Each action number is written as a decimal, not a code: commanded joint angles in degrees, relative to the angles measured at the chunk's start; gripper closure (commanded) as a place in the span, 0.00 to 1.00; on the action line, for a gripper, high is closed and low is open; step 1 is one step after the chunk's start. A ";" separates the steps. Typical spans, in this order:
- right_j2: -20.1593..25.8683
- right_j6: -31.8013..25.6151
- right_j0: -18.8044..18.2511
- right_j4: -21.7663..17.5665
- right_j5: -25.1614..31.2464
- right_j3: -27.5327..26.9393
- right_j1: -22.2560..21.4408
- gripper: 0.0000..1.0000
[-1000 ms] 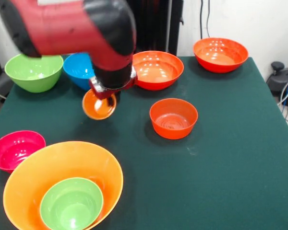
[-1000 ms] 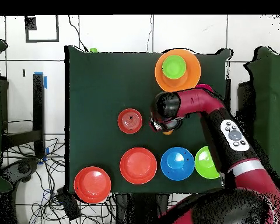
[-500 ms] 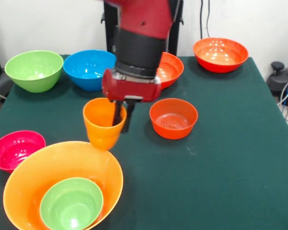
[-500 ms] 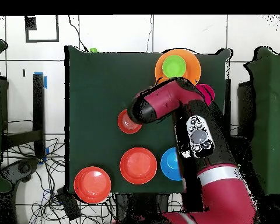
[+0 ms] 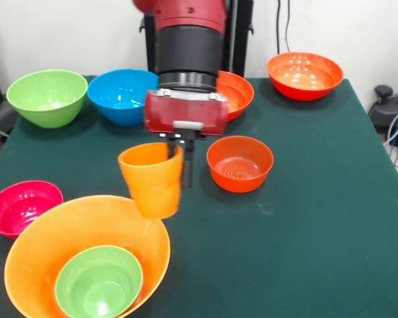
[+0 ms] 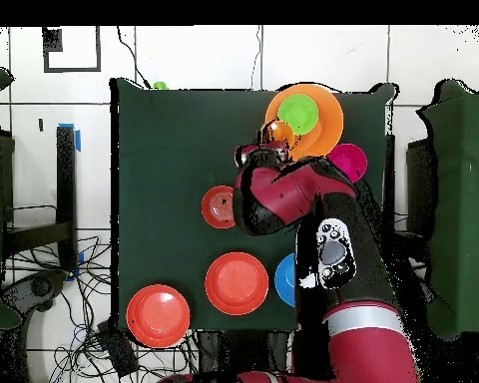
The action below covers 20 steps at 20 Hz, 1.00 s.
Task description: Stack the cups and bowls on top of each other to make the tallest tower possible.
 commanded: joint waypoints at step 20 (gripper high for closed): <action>5.14 -12.76 -7.45 9.23 14.12 -2.16 10.10 1.00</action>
